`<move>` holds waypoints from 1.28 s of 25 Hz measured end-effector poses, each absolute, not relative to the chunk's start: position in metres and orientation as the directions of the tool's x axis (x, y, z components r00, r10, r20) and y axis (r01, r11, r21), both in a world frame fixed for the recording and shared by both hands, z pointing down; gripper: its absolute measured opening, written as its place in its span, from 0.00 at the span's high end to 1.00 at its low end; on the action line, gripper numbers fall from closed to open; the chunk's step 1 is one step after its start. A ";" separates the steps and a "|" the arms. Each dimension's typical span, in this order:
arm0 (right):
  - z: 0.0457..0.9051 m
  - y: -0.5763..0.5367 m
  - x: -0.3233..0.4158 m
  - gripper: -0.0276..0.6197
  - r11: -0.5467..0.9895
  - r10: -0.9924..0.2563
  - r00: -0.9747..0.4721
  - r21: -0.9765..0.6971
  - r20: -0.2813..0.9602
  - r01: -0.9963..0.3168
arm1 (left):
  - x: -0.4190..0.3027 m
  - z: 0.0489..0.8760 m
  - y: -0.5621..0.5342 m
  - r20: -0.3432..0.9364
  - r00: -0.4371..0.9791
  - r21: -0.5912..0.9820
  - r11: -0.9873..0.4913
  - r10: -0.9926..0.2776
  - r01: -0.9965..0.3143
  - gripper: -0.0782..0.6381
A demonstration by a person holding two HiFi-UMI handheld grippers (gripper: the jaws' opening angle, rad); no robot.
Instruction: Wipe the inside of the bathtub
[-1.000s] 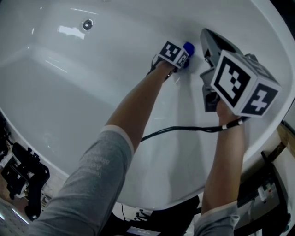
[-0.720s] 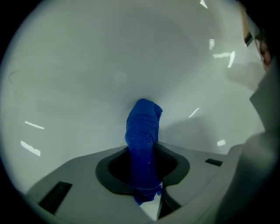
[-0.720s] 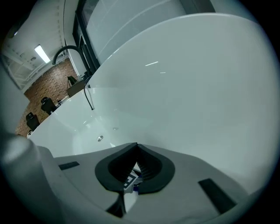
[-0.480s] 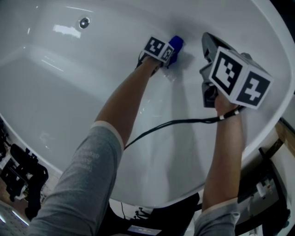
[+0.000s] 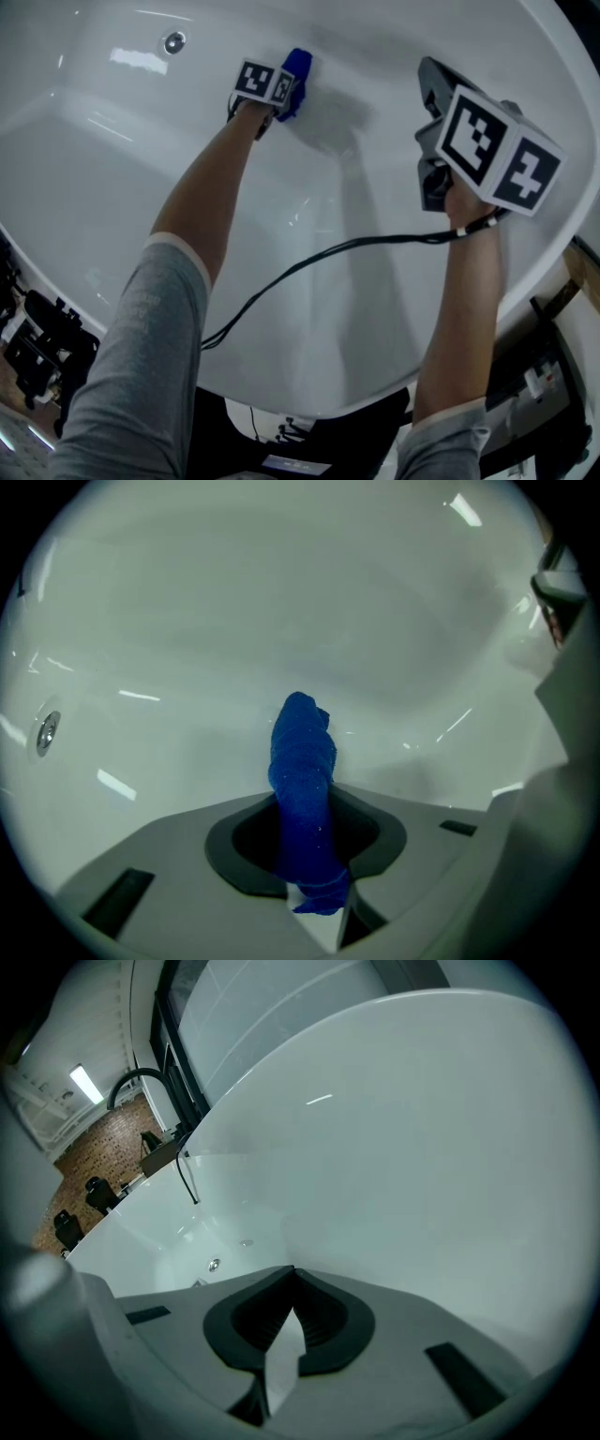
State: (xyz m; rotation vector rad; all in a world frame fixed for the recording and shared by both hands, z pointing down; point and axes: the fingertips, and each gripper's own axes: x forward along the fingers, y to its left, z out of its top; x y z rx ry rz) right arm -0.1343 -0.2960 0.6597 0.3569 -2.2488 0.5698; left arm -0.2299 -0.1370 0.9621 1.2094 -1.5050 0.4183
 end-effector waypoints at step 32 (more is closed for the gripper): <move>0.661 -0.300 -0.134 0.94 0.867 -0.093 -0.659 -0.264 0.746 -0.421 | -0.196 0.966 -0.129 0.860 0.160 0.364 0.363 -0.484 -0.858 0.73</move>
